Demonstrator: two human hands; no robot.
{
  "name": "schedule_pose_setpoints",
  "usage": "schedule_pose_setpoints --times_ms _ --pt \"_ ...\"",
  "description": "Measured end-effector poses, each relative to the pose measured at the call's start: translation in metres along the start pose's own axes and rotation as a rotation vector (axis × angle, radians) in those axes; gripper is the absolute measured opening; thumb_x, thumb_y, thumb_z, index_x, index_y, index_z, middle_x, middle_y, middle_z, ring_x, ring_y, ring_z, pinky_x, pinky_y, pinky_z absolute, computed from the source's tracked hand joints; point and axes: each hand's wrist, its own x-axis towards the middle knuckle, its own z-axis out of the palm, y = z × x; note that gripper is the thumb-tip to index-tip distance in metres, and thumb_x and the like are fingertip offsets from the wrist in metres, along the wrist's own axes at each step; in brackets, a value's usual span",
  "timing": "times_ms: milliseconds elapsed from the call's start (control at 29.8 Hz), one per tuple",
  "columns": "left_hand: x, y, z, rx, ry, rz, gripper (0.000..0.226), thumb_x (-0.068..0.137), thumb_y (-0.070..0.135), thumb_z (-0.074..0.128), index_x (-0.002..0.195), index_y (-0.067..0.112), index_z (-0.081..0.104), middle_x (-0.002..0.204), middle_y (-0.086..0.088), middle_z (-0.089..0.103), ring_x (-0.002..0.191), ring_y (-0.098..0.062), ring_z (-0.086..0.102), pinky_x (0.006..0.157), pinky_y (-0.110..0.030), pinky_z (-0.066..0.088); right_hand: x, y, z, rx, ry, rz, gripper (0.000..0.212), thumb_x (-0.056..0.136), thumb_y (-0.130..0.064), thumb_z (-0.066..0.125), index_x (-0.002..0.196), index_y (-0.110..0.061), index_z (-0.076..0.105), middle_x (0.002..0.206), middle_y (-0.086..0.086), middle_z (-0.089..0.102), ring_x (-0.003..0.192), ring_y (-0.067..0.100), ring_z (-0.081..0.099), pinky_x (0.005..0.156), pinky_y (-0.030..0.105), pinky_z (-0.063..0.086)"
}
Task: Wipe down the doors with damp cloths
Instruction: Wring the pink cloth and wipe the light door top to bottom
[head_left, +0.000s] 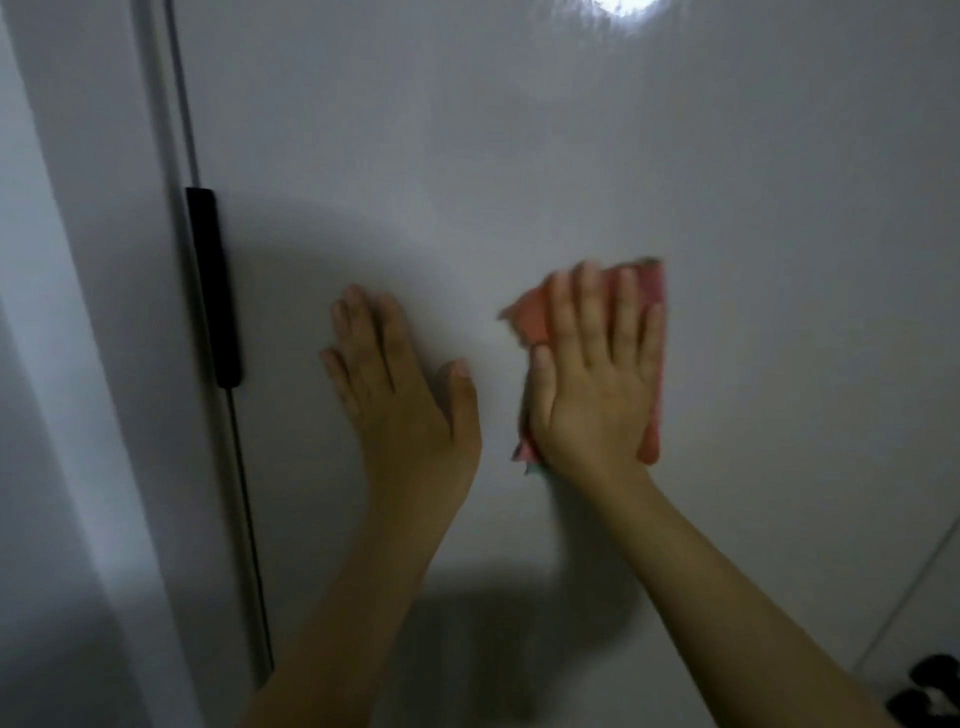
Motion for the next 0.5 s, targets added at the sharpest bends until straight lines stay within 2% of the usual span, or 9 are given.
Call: schedule_pose_setpoints --times_ms 67,134,235,336,369,403,504 --pt "0.000 0.011 0.006 0.006 -0.009 -0.006 0.069 0.091 0.021 0.049 0.147 -0.006 0.018 0.155 -0.027 0.009 0.145 -0.038 0.004 0.117 -0.050 -0.002 -0.002 0.030 -0.008 -0.022 -0.064 -0.316 0.051 0.098 -0.029 0.036 0.147 -0.018 0.030 0.153 0.003 0.025 0.144 0.024 0.015 0.117 0.046 0.011" --pt "-0.001 0.016 0.010 0.028 -0.007 -0.002 0.068 0.092 0.021 0.050 0.148 -0.003 0.020 0.154 -0.028 0.009 0.144 -0.041 0.004 0.116 -0.054 0.000 0.003 0.073 -0.018 -0.051 -0.053 -0.366 0.051 0.097 -0.029 0.035 0.147 -0.019 0.030 0.152 0.004 0.028 0.143 0.023 0.016 0.117 0.046 0.011" --pt "-0.008 0.022 0.015 0.090 0.012 0.034 0.064 0.093 0.025 0.052 0.148 0.006 0.027 0.154 -0.027 0.011 0.144 -0.041 0.006 0.116 -0.056 0.003 0.016 0.124 -0.028 -0.057 0.005 -0.040 0.054 0.099 -0.029 0.028 0.149 -0.014 0.019 0.154 0.010 0.025 0.144 0.026 0.012 0.118 0.046 0.005" --pt "-0.016 0.036 0.024 0.146 0.006 0.034 0.063 0.091 0.030 0.052 0.148 0.014 0.031 0.155 -0.022 0.017 0.144 -0.037 0.014 0.115 -0.052 0.007 0.016 0.106 -0.021 -0.039 0.150 0.348 0.054 0.098 -0.025 0.029 0.148 -0.005 0.024 0.154 0.016 0.024 0.143 0.035 0.017 0.118 0.049 0.008" --pt "-0.019 0.043 0.027 0.147 -0.003 0.025 0.064 0.090 0.030 0.052 0.148 0.015 0.032 0.155 -0.020 0.018 0.143 -0.035 0.016 0.115 -0.051 0.008 0.011 0.093 -0.018 -0.031 0.154 0.376 0.056 0.097 -0.026 0.030 0.148 -0.004 0.024 0.154 0.016 0.023 0.143 0.036 0.017 0.117 0.050 0.009" --pt "-0.022 0.050 0.032 0.146 -0.012 0.025 0.064 0.089 0.030 0.052 0.149 0.016 0.032 0.155 -0.020 0.018 0.143 -0.034 0.017 0.114 -0.050 0.008 0.003 0.082 -0.016 -0.020 0.127 0.308 0.056 0.097 -0.027 0.031 0.148 -0.006 0.022 0.155 0.013 0.021 0.143 0.035 0.016 0.117 0.050 0.008" --pt "-0.027 0.071 0.044 0.144 -0.029 0.062 0.063 0.090 0.028 0.052 0.149 0.018 0.030 0.156 -0.018 0.018 0.143 -0.033 0.017 0.115 -0.048 0.006 -0.030 0.098 -0.017 -0.029 -0.052 -0.203 0.055 0.098 -0.029 0.035 0.149 -0.015 0.021 0.154 0.005 0.018 0.144 0.028 0.013 0.118 0.048 0.008"
